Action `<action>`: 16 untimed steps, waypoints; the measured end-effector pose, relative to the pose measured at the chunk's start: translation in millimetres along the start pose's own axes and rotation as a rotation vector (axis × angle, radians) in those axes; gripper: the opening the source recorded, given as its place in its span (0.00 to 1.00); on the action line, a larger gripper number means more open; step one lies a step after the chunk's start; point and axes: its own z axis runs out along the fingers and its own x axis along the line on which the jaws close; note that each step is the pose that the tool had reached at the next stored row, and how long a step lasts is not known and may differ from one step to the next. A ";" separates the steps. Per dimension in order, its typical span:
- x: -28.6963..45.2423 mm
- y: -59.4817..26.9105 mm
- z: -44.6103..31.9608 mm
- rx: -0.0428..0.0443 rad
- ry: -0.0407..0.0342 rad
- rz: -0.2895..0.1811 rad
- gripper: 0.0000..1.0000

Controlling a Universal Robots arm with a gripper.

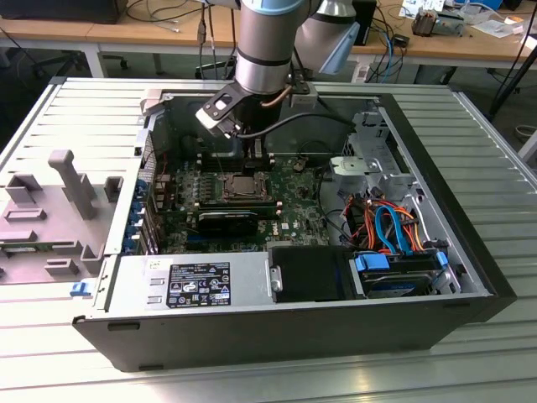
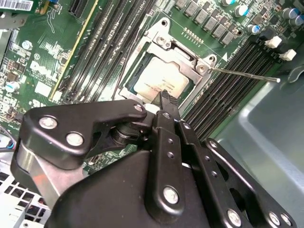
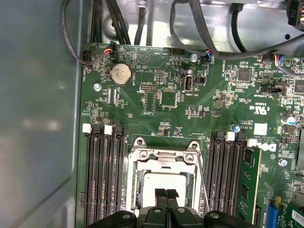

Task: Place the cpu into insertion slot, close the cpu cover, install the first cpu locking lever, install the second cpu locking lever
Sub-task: 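Install the first cpu locking lever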

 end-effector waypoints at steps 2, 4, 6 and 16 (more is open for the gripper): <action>0.0 0.0 0.0 -0.0002 -0.0013 -0.016 0.11; 0.0 0.0 0.0 -0.0006 -0.0035 -0.043 0.11; 0.0 0.0 0.0 -0.0011 -0.0057 -0.072 0.11; 0.0 0.0 0.0 -0.0022 -0.0116 -0.149 0.11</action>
